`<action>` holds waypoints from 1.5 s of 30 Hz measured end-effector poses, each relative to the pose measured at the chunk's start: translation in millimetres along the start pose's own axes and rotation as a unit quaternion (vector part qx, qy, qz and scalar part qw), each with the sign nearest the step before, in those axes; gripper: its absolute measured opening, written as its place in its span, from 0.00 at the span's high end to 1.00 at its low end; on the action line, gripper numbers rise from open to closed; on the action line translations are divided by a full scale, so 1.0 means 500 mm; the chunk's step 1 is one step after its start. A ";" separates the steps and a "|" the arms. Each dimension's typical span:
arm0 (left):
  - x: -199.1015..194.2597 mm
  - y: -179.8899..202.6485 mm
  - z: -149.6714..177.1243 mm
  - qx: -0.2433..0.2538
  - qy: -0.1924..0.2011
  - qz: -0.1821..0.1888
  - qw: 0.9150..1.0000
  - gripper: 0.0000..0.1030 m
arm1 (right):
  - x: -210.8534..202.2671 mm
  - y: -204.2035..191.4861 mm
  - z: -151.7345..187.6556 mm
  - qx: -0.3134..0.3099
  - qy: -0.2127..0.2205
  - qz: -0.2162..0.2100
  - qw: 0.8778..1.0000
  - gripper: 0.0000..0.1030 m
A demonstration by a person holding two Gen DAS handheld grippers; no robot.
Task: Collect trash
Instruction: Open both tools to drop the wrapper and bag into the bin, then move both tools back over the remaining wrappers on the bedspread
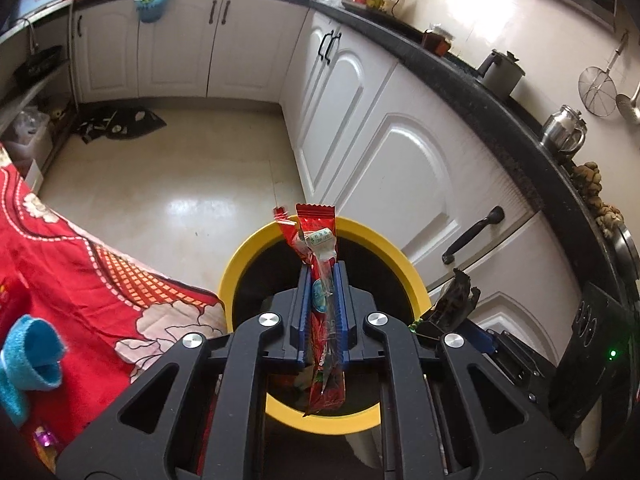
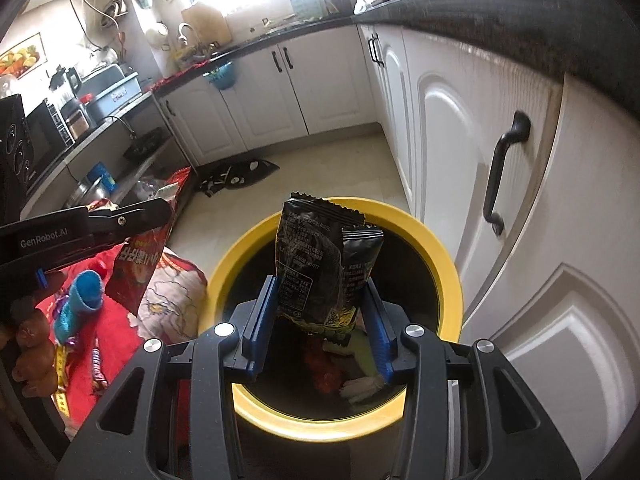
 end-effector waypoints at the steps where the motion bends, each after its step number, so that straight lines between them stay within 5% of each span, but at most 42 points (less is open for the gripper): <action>1: 0.005 -0.003 0.001 -0.003 -0.002 -0.002 1.000 0.87 | 0.007 0.005 0.002 0.000 -0.002 0.002 1.000 0.59; 4: 0.016 -0.024 0.006 -0.017 -0.007 -0.013 1.000 0.59 | 0.017 0.014 0.006 0.004 -0.007 0.010 1.000 0.48; 14: -0.031 -0.073 0.003 -0.032 0.019 -0.052 0.998 0.11 | 0.009 0.015 0.004 0.008 -0.002 0.015 1.000 0.36; 45: -0.269 -0.183 0.021 -0.062 0.122 -0.123 0.983 0.11 | -0.146 -0.179 -0.038 -0.049 0.069 -0.067 0.994 0.25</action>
Point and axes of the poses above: each gripper's, at about its wrist camera, not at the fingertips, and x roughly the way its jaws point, y to its right, z to its underside, the point moved 9 cm from there along x, roughly the way its jaws point, and after that the axes turned 4 degrees about x, right-handed, at the moved point
